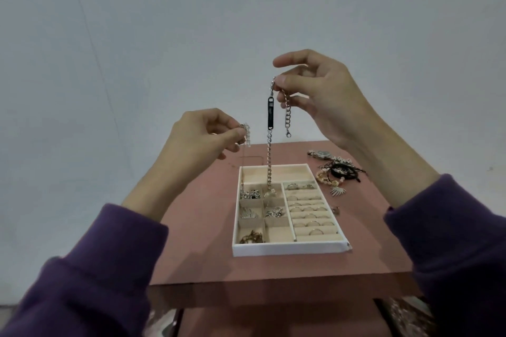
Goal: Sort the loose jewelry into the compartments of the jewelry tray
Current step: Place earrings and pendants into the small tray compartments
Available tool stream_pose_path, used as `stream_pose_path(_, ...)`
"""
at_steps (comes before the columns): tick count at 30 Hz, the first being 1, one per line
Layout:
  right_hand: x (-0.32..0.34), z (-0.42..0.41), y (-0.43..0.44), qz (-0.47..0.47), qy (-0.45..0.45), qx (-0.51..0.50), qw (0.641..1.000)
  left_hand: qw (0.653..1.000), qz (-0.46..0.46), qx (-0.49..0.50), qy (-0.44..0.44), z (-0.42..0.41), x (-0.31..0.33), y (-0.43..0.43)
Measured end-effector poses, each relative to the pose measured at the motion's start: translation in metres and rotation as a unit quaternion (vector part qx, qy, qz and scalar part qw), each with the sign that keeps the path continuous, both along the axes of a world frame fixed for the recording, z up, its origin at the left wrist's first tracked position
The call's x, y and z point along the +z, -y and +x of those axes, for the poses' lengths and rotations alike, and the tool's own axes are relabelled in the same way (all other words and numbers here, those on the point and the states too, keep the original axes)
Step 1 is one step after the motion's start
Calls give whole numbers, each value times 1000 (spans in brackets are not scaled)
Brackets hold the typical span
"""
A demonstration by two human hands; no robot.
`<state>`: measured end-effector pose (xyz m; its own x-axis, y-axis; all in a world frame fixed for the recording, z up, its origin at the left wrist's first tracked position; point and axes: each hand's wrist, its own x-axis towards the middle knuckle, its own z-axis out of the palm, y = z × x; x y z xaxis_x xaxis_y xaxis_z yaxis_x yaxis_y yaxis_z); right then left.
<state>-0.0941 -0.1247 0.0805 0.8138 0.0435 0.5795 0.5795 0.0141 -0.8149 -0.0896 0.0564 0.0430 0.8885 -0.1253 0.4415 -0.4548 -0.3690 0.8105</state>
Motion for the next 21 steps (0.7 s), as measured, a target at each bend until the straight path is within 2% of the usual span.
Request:
stream_pose_path(10, -25, 2, -10, -36, -40, 10, 998, 995, -73, -24, -58, 3, -13, -14)
stream_pose_path(21, -26, -4, -11, -45, -50, 66, 995, 994, -82, -25, -65, 10, -20, -11)
